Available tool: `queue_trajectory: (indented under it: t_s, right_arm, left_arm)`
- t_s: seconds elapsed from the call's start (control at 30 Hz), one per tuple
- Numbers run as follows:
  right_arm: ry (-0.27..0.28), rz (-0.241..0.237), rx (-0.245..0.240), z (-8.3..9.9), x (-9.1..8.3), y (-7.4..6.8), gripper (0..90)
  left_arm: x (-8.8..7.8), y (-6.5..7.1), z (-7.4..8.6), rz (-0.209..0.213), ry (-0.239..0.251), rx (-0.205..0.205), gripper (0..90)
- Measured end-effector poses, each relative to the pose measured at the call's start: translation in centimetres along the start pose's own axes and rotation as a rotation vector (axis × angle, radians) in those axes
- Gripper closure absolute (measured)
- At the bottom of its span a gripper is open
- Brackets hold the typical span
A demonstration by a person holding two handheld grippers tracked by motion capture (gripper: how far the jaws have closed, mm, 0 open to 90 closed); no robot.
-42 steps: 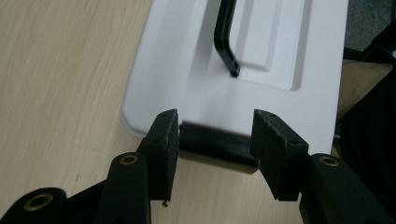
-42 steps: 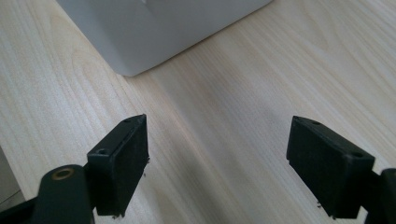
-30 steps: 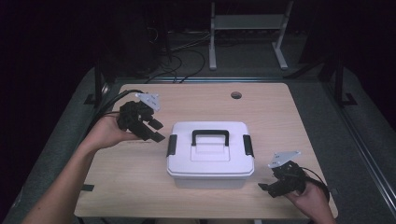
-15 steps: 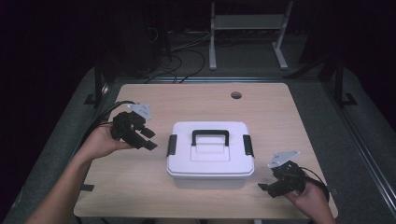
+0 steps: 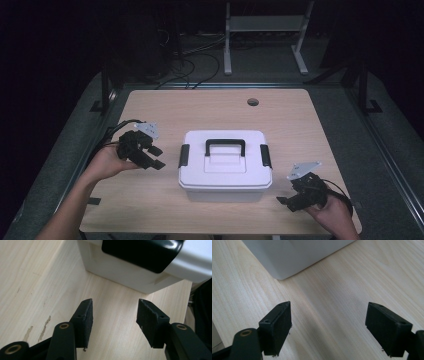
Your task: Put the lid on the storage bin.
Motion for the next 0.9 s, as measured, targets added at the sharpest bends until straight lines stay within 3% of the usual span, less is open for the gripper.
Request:
queue_trajectory:
  t_s: [0.9]
  right_arm:
    - [-0.002,0.001,-0.001,0.1,0.1,0.0,20.4]
  left_arm:
    - [2.8,0.4,3.2,0.02,0.005,-0.061,39.4]
Point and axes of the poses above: each handheld gripper's, and its own axes: x roughly forward along the jaws, z roughly out of its underside, y roughly to its right, the point moved 6 cm from there along x, roughly forward along the jaws, and after that the axes turned 5 degrees about -y, right-handed, at the moved point
